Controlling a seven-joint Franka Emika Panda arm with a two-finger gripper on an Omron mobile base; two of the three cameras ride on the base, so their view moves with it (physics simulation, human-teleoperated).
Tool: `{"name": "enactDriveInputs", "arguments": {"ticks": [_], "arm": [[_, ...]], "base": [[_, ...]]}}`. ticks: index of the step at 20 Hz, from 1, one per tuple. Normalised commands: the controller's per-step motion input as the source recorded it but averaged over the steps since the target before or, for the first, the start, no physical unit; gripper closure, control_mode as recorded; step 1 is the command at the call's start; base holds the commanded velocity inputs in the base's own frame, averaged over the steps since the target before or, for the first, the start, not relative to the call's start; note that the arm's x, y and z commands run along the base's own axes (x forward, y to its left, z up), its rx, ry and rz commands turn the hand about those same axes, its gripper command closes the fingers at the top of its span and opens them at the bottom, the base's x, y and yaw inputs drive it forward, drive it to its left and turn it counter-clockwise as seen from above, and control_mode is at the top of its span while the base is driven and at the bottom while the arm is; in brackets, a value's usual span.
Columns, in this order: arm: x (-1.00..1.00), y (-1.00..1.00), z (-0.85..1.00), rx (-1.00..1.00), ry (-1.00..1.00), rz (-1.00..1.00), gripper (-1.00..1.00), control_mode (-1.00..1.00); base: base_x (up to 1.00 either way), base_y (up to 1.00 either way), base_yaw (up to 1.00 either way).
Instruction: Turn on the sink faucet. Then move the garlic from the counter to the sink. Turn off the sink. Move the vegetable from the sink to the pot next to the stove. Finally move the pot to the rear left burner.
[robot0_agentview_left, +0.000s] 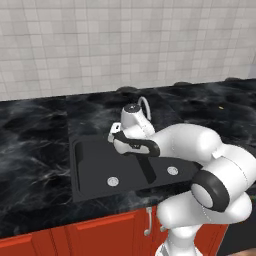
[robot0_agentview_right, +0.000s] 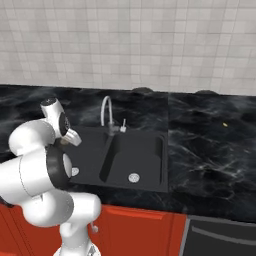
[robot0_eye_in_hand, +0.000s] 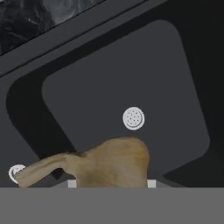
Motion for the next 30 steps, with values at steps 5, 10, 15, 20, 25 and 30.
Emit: {"name": "enactDriveInputs", "arguments": {"ticks": [5,10,15,20,25,30], "arm": [[0.0,0.0,0.0,0.0,0.0,0.0,1.0,1.0],[0.0,0.0,0.0,0.0,0.0,0.0,1.0,1.0],[0.0,0.0,0.0,0.0,0.0,0.0,1.0,1.0],[0.0,0.0,0.0,0.0,0.0,0.0,1.0,1.0],[0.0,0.0,0.0,0.0,0.0,0.0,1.0,1.0],[0.0,0.0,0.0,0.0,0.0,0.0,1.0,1.0]], "base": [[-0.32,-0.04,-0.37],[-0.26,-0.22,-0.41],[-0.26,-0.25,-0.44],[-0.21,-0.26,-0.45],[-0.12,-0.25,-0.48],[-0.02,-0.25,-0.54]]}}
